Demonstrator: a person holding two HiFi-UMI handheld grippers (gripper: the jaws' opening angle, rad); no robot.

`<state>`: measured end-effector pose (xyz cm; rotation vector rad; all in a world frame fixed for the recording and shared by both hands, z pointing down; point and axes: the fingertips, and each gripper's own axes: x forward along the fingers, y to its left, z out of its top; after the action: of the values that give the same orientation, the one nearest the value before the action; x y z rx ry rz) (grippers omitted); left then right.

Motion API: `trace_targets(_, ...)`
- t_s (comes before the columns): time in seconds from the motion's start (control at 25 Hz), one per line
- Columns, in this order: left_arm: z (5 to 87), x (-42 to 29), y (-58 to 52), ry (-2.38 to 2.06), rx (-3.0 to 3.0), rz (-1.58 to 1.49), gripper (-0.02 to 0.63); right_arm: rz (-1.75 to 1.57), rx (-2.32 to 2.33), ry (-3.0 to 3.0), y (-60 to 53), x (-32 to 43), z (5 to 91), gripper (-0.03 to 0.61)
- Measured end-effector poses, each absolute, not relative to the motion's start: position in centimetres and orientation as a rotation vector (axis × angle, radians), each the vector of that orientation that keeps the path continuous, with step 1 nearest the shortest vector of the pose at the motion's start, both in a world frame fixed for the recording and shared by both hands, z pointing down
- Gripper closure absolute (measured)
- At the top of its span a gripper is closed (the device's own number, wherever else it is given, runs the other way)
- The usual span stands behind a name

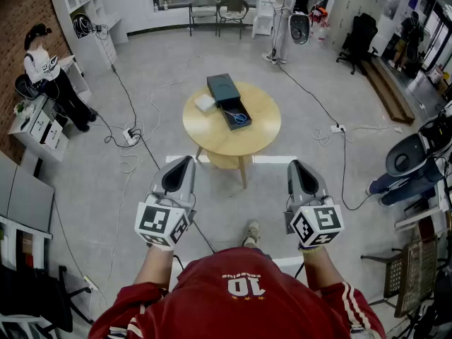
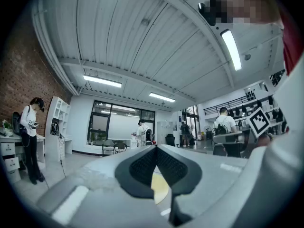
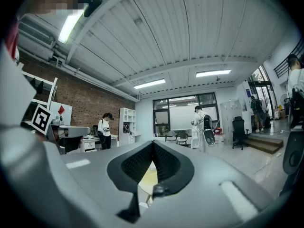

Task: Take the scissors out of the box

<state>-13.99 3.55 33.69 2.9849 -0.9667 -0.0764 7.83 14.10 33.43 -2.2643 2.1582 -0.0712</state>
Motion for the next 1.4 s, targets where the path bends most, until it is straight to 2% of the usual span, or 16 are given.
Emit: trace_targets(1.4, 33.8, -16.1, 6.1, -0.946, 2.980, -0.092, 0.611, -0.043, -2.252, 2.198, 15.6, 4.6, 33.4, 0.580)
